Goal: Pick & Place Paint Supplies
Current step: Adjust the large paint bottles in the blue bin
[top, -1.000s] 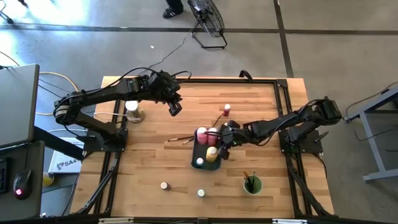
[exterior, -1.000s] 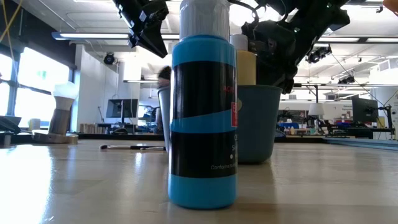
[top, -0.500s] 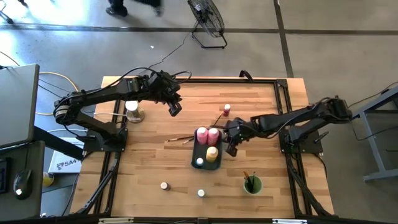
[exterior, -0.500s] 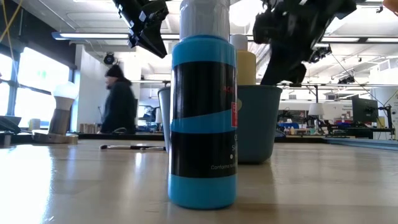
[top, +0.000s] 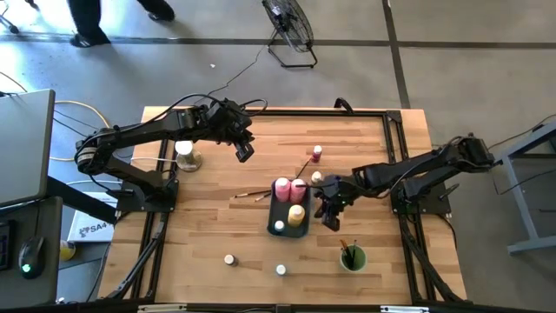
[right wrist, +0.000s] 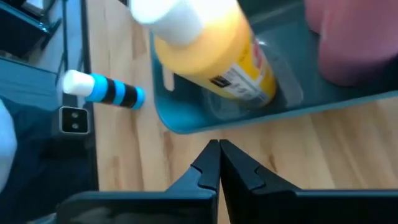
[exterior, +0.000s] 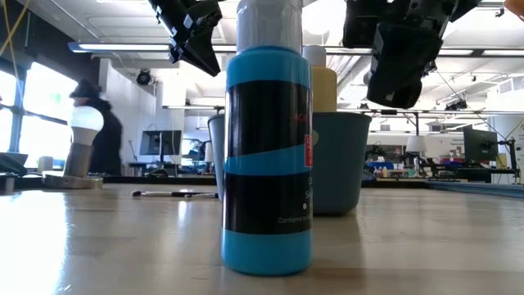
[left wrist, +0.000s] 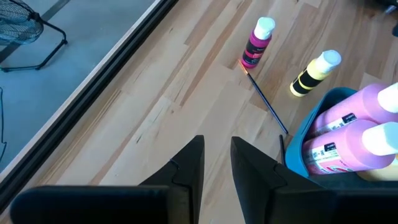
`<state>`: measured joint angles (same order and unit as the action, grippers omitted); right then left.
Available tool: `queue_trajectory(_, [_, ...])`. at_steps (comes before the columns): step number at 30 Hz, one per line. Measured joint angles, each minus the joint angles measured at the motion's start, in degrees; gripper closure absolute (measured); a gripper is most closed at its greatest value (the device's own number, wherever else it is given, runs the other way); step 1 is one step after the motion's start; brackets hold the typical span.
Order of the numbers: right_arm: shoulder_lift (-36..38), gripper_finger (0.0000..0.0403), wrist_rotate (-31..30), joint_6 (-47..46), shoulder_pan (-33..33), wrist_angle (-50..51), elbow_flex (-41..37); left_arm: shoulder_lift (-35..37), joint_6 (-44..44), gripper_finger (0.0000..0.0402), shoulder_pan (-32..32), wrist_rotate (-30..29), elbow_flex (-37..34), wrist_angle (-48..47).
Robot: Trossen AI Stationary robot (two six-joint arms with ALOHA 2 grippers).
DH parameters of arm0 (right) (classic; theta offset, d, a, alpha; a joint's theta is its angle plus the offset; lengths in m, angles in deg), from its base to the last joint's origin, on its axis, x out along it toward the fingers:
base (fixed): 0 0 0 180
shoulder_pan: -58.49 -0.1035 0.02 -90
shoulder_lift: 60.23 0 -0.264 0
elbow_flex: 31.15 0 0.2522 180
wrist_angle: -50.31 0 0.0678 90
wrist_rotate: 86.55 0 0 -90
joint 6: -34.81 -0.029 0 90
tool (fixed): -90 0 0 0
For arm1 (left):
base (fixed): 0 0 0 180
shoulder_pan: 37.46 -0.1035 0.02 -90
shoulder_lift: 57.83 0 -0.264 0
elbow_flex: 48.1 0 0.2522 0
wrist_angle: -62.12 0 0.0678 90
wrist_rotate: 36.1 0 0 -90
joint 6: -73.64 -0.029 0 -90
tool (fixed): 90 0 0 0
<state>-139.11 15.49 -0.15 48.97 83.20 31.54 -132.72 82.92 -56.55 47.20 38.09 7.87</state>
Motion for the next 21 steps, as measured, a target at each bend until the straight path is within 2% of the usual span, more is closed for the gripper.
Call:
queue_trajectory(8, [-0.71, 0.0401, -1.63, -3.03, -2.4, -5.25, 0.0, 0.0, 0.0, 0.0325, 0.0, 0.0, 0.0, 0.01])
queue_trajectory(21, [-7.11, 0.0401, -1.59, -7.44, -4.75, -13.74, 0.0, 0.0, 0.0, 0.0325, 0.0, 0.02, 0.0, -0.34])
